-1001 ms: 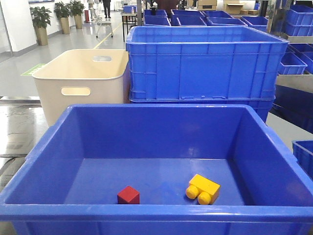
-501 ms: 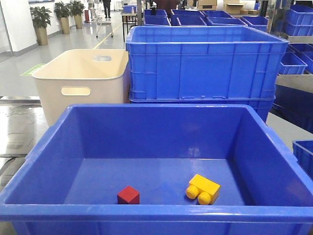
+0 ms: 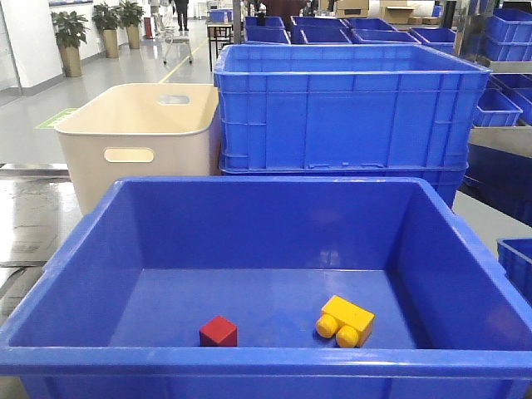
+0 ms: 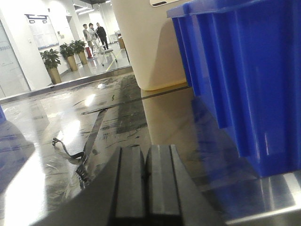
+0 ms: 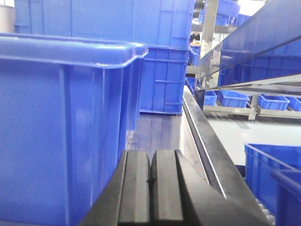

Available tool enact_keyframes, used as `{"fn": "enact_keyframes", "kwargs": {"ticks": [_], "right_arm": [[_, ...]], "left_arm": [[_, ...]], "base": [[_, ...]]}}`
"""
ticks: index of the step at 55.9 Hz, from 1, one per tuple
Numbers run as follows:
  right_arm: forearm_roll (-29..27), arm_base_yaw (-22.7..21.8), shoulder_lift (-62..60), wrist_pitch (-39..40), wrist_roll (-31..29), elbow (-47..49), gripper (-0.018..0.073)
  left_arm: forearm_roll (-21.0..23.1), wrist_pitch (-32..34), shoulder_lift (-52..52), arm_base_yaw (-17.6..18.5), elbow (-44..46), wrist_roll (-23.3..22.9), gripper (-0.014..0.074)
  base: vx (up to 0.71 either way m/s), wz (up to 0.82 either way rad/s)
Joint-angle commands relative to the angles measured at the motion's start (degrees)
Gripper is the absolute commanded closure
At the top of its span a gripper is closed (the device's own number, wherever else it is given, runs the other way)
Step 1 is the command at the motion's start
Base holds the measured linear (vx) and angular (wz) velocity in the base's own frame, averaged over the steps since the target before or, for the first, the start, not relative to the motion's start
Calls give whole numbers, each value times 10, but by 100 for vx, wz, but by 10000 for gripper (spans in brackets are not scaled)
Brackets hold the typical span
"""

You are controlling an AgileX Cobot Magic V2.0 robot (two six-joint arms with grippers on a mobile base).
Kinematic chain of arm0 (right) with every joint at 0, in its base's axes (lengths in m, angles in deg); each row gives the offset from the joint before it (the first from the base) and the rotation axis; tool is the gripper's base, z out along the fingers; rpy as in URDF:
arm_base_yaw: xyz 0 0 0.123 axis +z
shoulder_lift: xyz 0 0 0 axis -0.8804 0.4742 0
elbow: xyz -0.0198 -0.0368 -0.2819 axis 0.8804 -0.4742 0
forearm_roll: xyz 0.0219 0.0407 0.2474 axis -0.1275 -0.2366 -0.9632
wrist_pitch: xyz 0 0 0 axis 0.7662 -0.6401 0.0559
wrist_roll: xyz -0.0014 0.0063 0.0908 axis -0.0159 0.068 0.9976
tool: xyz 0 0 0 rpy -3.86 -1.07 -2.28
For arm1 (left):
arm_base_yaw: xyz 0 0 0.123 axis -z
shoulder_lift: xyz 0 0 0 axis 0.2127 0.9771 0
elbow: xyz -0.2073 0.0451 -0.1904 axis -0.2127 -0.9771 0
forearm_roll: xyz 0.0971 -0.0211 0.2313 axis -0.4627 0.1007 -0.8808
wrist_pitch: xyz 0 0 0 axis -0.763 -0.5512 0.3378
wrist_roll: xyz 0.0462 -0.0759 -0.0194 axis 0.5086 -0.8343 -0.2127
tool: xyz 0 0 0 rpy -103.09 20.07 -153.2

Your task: Pick red and yellow blocks into blue bin

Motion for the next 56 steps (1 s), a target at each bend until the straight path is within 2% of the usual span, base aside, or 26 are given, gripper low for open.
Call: {"fn": "enact_keyframes", "kwargs": {"ticks": [1, 56], "right_arm": [[6, -3, -11, 37, 0, -4, 569], [6, -3, -10, 35, 0, -4, 569]], "left_arm": [[3, 50, -10, 0, 9, -1, 594], [3, 47, -10, 0, 9, -1, 594]], "base": [[0, 0], [0, 0]]}}
